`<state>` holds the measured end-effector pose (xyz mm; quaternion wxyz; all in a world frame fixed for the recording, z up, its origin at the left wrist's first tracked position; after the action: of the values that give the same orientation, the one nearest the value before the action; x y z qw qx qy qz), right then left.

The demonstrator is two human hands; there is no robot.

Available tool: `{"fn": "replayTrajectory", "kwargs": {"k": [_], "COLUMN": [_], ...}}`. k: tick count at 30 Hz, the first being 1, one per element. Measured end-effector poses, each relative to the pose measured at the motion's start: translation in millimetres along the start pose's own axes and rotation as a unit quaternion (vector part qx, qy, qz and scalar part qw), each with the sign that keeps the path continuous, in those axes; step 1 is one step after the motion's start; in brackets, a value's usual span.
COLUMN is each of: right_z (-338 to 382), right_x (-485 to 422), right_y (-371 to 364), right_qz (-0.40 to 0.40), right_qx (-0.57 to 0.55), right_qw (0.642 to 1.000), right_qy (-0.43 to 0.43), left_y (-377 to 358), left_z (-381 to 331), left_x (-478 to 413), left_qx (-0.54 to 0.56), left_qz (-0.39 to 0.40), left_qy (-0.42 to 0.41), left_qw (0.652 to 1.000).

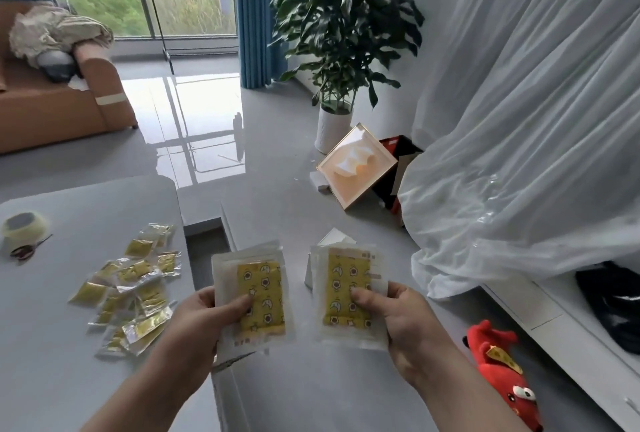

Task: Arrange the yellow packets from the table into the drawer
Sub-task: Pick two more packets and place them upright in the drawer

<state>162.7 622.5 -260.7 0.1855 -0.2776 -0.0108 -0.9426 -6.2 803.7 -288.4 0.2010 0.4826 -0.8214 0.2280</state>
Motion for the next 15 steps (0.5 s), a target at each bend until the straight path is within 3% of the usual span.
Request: {"fn": "replayTrajectory", "kwargs": {"k": [15], "right_z": [99], "right_x": [-207], "right_y": [-15], "right_qz": [0.057], "right_qx": [0.038], "right_qw": [0.997], "right_qy": [-0.031], "left_y": [-108], "left_z": [-44], "left_x": [-126], "left_qx": [0.038], "left_qz": [-0.107], "left_qy": [-0.005], "left_qw": [0.994]}}
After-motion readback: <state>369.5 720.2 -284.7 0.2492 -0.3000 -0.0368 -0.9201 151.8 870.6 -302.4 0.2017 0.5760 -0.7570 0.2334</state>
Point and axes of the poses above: each hand's wrist, its own x-axis away from the middle knuckle, its own y-axis out of the back of the hand, z = x × y, the point moved 7 cm from there along -x, towards the middle knuckle, and after that the axes turned 14 degrees about -z, right-handed, at the moved point
